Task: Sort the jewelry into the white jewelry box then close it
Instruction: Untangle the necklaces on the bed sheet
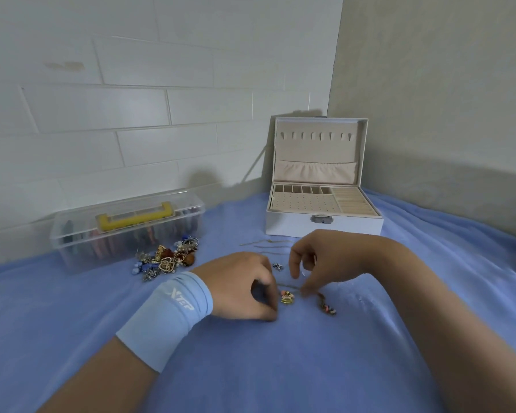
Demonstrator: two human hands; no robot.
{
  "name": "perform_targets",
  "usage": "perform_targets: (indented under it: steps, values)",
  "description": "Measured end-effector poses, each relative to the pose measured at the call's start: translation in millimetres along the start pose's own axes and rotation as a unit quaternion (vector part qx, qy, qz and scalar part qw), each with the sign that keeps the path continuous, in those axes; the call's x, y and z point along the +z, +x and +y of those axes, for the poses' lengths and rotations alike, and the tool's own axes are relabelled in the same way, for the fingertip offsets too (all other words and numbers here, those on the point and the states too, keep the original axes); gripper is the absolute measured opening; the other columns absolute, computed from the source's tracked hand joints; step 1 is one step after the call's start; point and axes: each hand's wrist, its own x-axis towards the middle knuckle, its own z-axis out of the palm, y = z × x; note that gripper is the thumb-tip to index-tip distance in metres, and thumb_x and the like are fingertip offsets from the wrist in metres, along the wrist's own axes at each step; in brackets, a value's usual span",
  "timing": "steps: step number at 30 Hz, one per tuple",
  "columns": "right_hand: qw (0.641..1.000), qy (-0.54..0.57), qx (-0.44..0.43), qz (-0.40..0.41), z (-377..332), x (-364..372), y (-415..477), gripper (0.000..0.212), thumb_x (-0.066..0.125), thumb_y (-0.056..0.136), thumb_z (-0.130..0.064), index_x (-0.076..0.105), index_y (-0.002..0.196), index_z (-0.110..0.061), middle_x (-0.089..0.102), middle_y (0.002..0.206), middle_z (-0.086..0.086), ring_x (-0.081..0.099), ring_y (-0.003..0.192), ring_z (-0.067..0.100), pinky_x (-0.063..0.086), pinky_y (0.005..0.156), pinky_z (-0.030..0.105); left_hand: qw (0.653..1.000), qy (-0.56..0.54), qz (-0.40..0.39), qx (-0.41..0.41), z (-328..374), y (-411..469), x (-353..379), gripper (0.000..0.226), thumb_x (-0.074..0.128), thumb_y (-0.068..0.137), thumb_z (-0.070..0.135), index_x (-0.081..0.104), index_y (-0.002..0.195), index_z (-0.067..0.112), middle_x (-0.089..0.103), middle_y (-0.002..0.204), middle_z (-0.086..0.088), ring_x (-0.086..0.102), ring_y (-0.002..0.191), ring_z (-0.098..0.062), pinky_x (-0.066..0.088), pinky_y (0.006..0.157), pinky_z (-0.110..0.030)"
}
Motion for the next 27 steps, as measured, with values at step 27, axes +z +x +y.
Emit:
perform_targets:
  steps: [27]
  values:
    - [0.991, 0.097, -0.011, -0.095, 6.8, -0.7, 1.1, 0.008, 0.068, 0.09, -0.017, 0.072, 0.084, -0.017, 0.063, 0.063, -0.006, 0.054, 0.058, 0.008, 0.039, 0.055, 0.024, 0.961, -0.072, -0.235, -0.123, -2.1, -33.7, -45.1, 0.01, 0.074, 0.086, 0.028, 0.078, 0.094, 0.027, 0.071, 0.078, 0.02, 0.059, 0.068, 0.014, 0.041, 0.069, -0.003]
